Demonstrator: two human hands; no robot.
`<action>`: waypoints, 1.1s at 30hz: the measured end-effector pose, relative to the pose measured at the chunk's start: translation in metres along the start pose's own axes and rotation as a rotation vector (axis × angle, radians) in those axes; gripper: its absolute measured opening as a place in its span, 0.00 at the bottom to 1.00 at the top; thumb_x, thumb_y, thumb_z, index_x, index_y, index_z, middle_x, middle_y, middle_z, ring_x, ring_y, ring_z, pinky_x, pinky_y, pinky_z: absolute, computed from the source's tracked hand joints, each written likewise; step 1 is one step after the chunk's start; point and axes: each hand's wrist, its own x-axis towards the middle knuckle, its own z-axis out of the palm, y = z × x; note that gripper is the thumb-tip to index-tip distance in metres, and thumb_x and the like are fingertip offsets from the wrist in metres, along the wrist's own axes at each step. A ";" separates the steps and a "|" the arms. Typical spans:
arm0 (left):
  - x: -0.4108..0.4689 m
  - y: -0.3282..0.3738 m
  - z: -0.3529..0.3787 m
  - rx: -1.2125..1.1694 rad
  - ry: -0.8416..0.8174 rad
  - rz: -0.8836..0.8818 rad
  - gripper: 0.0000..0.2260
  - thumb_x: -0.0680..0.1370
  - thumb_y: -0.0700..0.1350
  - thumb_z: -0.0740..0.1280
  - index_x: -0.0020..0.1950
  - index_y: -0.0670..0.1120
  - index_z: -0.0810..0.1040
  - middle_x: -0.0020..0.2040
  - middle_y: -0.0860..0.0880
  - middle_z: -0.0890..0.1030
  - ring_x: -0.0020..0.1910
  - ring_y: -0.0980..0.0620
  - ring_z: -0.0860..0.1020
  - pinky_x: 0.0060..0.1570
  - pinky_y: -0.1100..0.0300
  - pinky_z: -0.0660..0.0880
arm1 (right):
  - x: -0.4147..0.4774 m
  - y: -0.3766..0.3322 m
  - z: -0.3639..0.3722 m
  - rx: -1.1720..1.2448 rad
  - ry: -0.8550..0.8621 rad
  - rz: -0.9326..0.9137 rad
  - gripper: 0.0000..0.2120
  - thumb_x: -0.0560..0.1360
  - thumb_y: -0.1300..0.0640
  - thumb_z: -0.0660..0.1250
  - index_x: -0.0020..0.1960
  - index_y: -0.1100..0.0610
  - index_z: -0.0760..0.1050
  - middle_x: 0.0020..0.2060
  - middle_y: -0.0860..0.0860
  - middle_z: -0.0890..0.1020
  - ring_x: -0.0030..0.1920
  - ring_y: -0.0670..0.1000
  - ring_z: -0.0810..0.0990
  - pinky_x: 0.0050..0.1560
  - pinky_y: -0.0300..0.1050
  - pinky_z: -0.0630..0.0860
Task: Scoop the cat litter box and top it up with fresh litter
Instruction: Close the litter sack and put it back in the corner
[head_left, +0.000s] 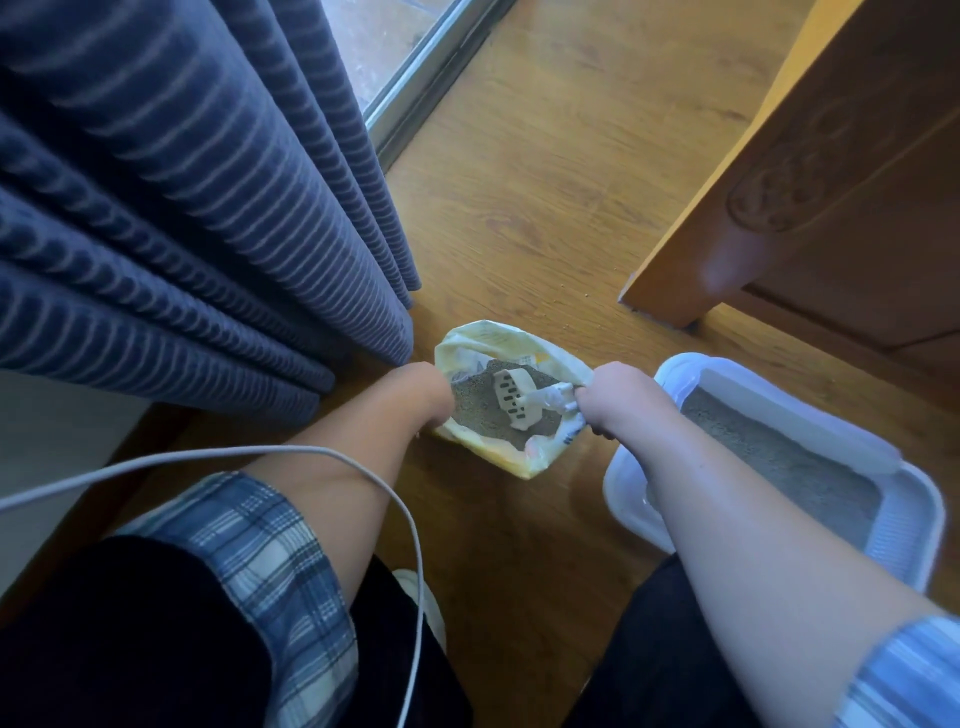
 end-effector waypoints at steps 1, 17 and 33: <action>-0.009 -0.003 -0.003 0.052 -0.006 0.078 0.15 0.81 0.40 0.60 0.66 0.38 0.76 0.54 0.44 0.78 0.51 0.45 0.78 0.54 0.53 0.77 | -0.008 0.000 -0.004 0.002 0.017 -0.018 0.11 0.76 0.59 0.59 0.37 0.59 0.75 0.34 0.54 0.80 0.34 0.55 0.77 0.34 0.44 0.71; -0.318 -0.053 -0.187 -0.436 0.256 0.178 0.15 0.79 0.49 0.58 0.36 0.44 0.74 0.34 0.45 0.77 0.35 0.45 0.76 0.34 0.56 0.68 | -0.298 -0.013 -0.228 0.267 0.013 -0.001 0.16 0.70 0.55 0.57 0.40 0.64 0.78 0.36 0.59 0.84 0.34 0.57 0.78 0.35 0.46 0.71; -0.662 -0.085 -0.468 -0.667 0.641 0.538 0.18 0.78 0.52 0.61 0.35 0.39 0.73 0.29 0.43 0.73 0.32 0.46 0.74 0.31 0.55 0.65 | -0.637 -0.039 -0.541 0.622 0.601 -0.264 0.20 0.72 0.47 0.63 0.34 0.65 0.74 0.29 0.62 0.79 0.32 0.61 0.76 0.34 0.52 0.71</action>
